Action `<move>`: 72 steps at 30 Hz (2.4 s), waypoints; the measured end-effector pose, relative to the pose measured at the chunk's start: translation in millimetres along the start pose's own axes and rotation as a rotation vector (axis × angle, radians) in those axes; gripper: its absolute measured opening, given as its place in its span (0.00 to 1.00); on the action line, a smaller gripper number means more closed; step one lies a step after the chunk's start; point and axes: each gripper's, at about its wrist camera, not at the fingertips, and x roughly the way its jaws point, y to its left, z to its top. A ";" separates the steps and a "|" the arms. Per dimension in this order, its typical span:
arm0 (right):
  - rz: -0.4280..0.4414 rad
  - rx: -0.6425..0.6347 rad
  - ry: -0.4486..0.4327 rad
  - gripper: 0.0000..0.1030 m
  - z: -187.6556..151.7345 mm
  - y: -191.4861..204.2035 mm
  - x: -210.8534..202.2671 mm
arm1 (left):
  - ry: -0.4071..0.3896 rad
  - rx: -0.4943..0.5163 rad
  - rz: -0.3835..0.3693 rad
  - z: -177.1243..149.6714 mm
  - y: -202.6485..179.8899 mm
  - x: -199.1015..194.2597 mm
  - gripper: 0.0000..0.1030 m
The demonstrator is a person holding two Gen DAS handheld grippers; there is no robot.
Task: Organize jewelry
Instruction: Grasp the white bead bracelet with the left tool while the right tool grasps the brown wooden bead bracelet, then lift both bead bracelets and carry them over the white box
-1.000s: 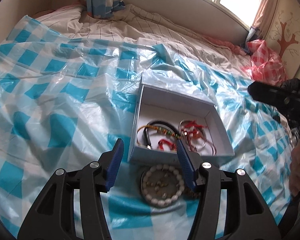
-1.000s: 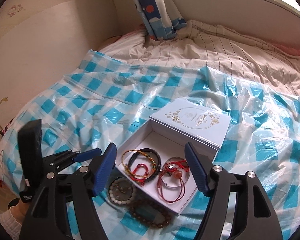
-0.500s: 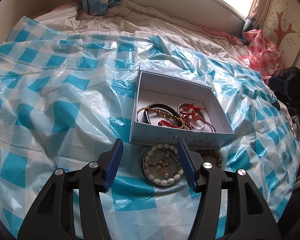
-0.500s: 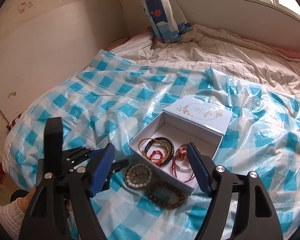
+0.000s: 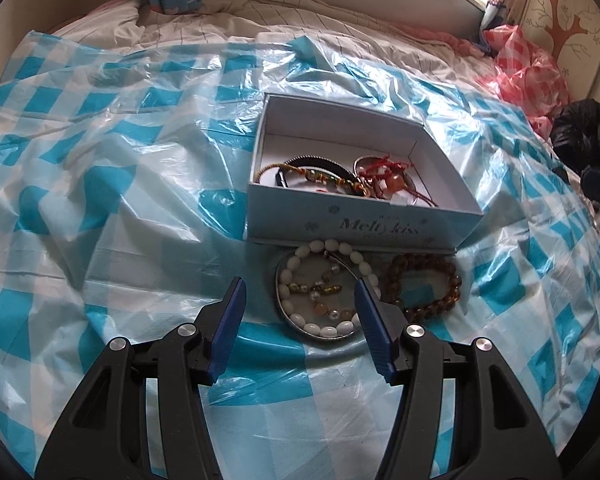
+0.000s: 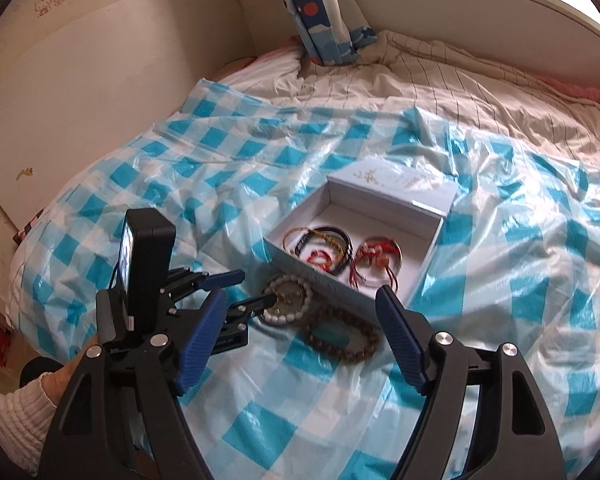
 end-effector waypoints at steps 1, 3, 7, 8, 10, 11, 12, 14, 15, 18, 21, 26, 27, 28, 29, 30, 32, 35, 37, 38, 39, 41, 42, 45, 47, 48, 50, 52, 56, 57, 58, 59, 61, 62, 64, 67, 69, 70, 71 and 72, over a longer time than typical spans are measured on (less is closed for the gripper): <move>-0.004 0.004 0.008 0.72 -3.3 -1.8 1.7 | -0.002 0.008 -0.001 -0.8 -1.8 1.2 0.52; -0.011 0.014 0.023 0.72 -9.5 -5.7 5.9 | -0.007 0.032 -0.002 -1.9 -7.6 3.0 0.52; -0.024 0.032 0.054 0.72 -19.5 -14.6 18.0 | -0.016 0.071 0.002 -2.0 -16.6 5.2 0.52; -0.026 0.035 0.062 0.72 -21.0 -17.2 22.3 | -0.017 0.082 0.006 -2.0 -18.6 5.9 0.52; -0.032 0.043 0.076 0.72 -25.1 -20.9 29.2 | -0.019 0.108 0.007 -2.1 -23.3 6.8 0.52; -0.034 0.048 0.085 0.72 -27.7 -23.3 33.7 | -0.020 0.124 0.009 -2.4 -26.2 7.4 0.52; -0.036 0.051 0.090 0.72 -29.6 -24.8 35.9 | -0.019 0.144 0.012 -3.1 -29.8 8.6 0.52; -0.036 0.054 0.099 0.72 -32.7 -25.9 41.2 | -0.012 0.167 0.014 -3.9 -33.6 11.3 0.52; -0.035 0.055 0.102 0.72 -34.1 -26.2 43.4 | -0.003 0.182 0.014 -4.7 -35.7 13.9 0.52; -0.032 0.058 0.108 0.72 -34.9 -26.5 50.4 | 0.018 0.217 0.014 -7.2 -40.1 19.2 0.41; -0.033 0.065 0.110 0.72 -34.6 -28.5 57.1 | 0.034 0.242 0.015 -8.6 -41.3 20.1 0.24; -0.037 0.077 0.127 0.72 -38.7 -33.6 69.1 | 0.047 0.238 -0.021 -6.0 -39.8 12.0 0.06; -0.037 0.079 0.131 0.72 -39.7 -34.4 70.9 | 0.049 0.223 -0.044 -4.3 -37.1 8.9 0.06; -0.037 0.080 0.134 0.72 -40.4 -35.3 72.6 | 0.049 0.210 -0.062 -2.7 -34.5 6.3 0.06; -0.038 0.083 0.138 0.72 -41.1 -36.7 74.8 | 0.045 0.195 -0.078 -1.1 -31.7 3.2 0.06; -0.039 0.085 0.139 0.72 -41.5 -38.0 76.1 | 0.038 0.174 -0.100 1.2 -28.0 -1.7 0.06; -0.039 0.090 0.142 0.72 -42.2 -40.8 79.3 | 0.023 0.143 -0.121 5.2 -21.1 -10.3 0.06; -0.042 0.095 0.147 0.72 -42.7 -42.1 83.6 | 0.018 0.113 -0.135 8.7 -12.4 -16.4 0.06; -0.044 0.097 0.151 0.72 -43.2 -42.7 87.1 | 0.020 0.088 -0.143 9.8 -4.7 -17.7 0.06; -0.046 0.097 0.156 0.72 -43.7 -43.1 89.5 | 0.019 0.077 -0.144 9.8 -1.1 -18.4 0.06; -0.047 0.097 0.159 0.72 -43.9 -43.8 91.0 | 0.018 0.069 -0.146 10.5 1.4 -19.0 0.06; -0.052 0.100 0.165 0.72 -44.6 -45.2 95.0 | 0.014 0.061 -0.147 10.5 4.0 -21.0 0.06; -0.055 0.102 0.167 0.72 -45.1 -46.2 97.0 | 0.012 0.058 -0.143 11.2 4.7 -22.6 0.06; -0.061 0.107 0.174 0.72 -45.9 -48.5 102.1 | 0.007 0.053 -0.146 11.9 6.2 -25.8 0.06; -0.066 0.108 0.179 0.72 -47.1 -50.0 105.9 | 0.006 0.052 -0.149 12.1 7.3 -27.4 0.06; -0.068 0.108 0.182 0.72 -47.5 -50.5 107.6 | 0.005 0.052 -0.150 12.1 7.6 -28.2 0.06; -0.072 0.109 0.186 0.71 -48.9 -51.8 110.7 | 0.004 0.051 -0.152 12.3 8.4 -29.6 0.06; -0.078 0.106 0.189 0.71 -50.6 -51.4 113.3 | 0.002 0.049 -0.154 12.2 9.5 -31.1 0.06; -0.092 0.092 0.188 0.64 -53.0 -50.6 117.1 | -0.003 0.042 -0.160 12.4 11.6 -34.1 0.06; -0.094 0.088 0.186 0.60 -53.6 -50.7 117.6 | -0.004 0.042 -0.162 13.0 12.1 -34.9 0.06; -0.093 0.086 0.185 0.56 -54.5 -51.3 117.3 | -0.005 0.041 -0.162 13.2 12.4 -35.3 0.06; -0.096 0.080 0.184 0.52 -54.9 -50.7 117.5 | -0.006 0.040 -0.163 13.6 12.4 -35.8 0.06; -0.086 0.076 0.182 0.38 -55.1 -49.6 116.9 | -0.007 0.037 -0.167 14.6 12.8 -36.8 0.06; -0.077 0.074 0.183 0.29 -55.1 -48.2 116.9 | -0.009 0.034 -0.171 15.3 13.1 -37.8 0.06; -0.064 0.063 0.183 0.18 -54.8 -43.6 115.8 | -0.012 0.032 -0.172 16.7 14.0 -39.2 0.06; -0.051 0.060 0.181 0.12 -54.0 -39.5 112.2 | -0.020 0.029 -0.174 17.9 15.2 -42.7 0.06; -0.033 0.062 0.175 0.12 -53.5 -37.7 107.8 | -0.025 0.028 -0.176 19.4 15.9 -44.5 0.06; -0.026 0.060 0.170 0.12 -52.8 -36.0 104.9 | -0.026 0.027 -0.178 19.9 16.5 -45.0 0.06; -0.015 0.058 0.158 0.12 -51.3 -33.2 99.7 | -0.030 0.023 -0.181 20.6 17.2 -46.2 0.06; -0.009 0.056 0.152 0.12 -50.3 -31.0 96.9 | -0.032 0.019 -0.185 21.0 18.2 -46.9 0.06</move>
